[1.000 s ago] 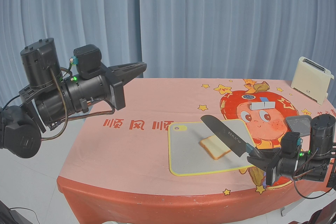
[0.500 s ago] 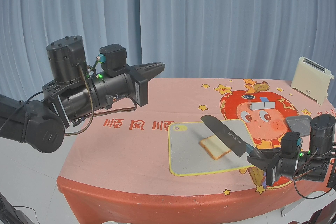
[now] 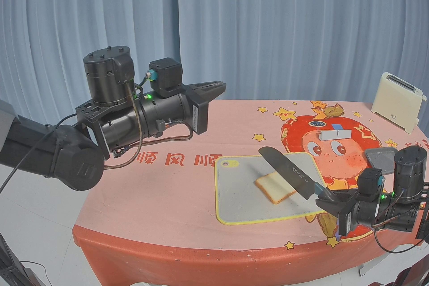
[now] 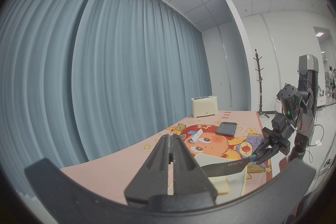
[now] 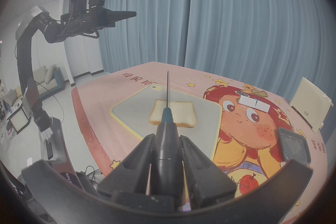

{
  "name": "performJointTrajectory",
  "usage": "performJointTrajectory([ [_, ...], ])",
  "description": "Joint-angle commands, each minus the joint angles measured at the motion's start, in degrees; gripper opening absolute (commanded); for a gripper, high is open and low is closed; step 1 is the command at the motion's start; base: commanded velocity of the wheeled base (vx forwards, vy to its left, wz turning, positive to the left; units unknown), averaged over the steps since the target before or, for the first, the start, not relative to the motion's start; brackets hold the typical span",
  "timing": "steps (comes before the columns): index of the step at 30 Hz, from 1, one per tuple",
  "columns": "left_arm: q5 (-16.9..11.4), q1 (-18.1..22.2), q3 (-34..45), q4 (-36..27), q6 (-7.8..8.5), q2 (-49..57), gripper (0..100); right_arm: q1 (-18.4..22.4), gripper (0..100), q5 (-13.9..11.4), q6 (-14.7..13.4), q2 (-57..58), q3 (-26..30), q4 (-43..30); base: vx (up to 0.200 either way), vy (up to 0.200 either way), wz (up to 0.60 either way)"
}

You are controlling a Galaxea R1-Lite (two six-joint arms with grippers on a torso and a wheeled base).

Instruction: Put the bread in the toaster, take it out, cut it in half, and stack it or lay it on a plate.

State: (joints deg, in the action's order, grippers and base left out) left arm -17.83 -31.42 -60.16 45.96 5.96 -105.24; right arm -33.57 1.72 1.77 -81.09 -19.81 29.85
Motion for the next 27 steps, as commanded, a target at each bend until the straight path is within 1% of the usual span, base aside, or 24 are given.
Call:
performJointTrajectory([
  [1, -0.1, -0.8, -2.0, 0.0, -0.07, -2.8, 0, 0.0, 0, 0.3, -0.1, -0.8, -0.1, 0.0, 0.000, 0.000, 0.00],
  [17, -1.1, -0.9, -6.6, 0.8, 0.10, -10.1, 0, -0.1, 0, 0.3, -0.2, -2.4, 0.1, 0.0, 0.000, 0.000, 0.00],
  [27, -1.5, -5.0, -7.7, 0.8, 0.10, -12.5, 0, -0.1, 0, 0.3, -0.2, -2.2, -0.1, 0.0, 0.000, 0.000, 0.00],
])
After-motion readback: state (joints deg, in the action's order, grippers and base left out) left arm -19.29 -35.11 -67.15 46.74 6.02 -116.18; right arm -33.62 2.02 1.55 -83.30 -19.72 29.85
